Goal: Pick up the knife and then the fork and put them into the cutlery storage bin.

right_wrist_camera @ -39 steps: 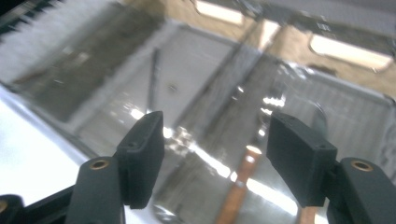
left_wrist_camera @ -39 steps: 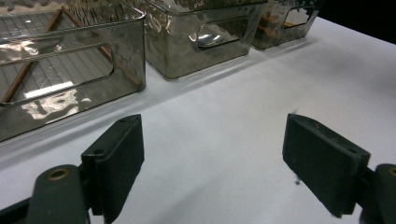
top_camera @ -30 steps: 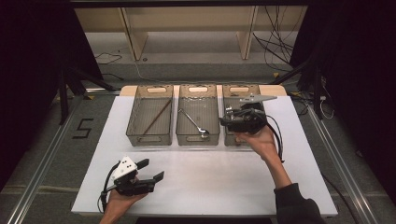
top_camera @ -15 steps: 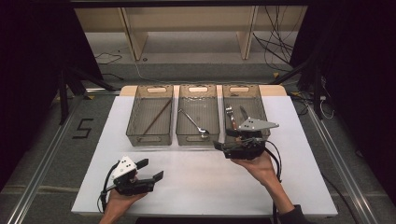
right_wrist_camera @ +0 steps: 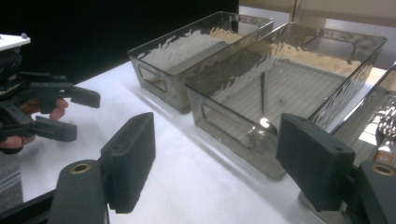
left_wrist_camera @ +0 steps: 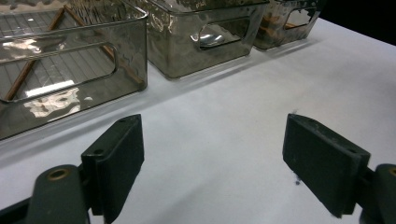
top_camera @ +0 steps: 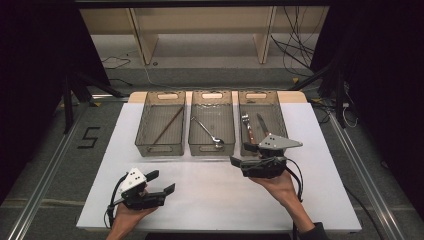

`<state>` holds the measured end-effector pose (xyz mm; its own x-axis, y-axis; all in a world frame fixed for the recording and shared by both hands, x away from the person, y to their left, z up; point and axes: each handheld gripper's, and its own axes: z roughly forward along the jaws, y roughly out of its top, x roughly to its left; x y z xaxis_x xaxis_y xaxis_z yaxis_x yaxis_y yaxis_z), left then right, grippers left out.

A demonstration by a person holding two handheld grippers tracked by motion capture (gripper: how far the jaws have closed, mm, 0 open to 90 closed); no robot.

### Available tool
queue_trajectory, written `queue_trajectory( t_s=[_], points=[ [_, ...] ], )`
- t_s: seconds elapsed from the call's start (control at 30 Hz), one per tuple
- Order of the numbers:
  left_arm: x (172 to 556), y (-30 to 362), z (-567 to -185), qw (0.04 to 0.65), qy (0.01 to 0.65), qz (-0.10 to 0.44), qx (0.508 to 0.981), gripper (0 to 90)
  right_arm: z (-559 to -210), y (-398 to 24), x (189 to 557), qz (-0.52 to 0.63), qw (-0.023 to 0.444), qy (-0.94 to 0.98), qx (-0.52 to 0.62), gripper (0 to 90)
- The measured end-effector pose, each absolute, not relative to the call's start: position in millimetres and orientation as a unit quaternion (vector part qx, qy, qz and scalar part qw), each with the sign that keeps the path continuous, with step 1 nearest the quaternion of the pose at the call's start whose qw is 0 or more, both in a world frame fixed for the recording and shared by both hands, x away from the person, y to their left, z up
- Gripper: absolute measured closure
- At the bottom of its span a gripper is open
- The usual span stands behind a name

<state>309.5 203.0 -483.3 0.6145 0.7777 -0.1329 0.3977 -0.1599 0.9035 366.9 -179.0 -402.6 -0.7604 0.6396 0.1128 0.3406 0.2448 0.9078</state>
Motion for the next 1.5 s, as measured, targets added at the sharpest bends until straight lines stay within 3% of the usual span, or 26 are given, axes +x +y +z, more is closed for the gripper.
queue_trajectory(
  t_s=[1.1, 1.5],
  points=[
    [308.3, 203.0, -483.0, 0.519, 0.395, 0.169, 0.739, 20.3, -454.9, -222.4, 313.6, 0.558, 0.158, 0.753, 0.311, 24.0],
    [308.5, 202.1, -483.2, 0.52, 0.393, 0.166, 0.74, 20.2, -463.6, -230.0, 310.9, 0.56, 0.16, 0.746, 0.322, 23.6]
  ],
)
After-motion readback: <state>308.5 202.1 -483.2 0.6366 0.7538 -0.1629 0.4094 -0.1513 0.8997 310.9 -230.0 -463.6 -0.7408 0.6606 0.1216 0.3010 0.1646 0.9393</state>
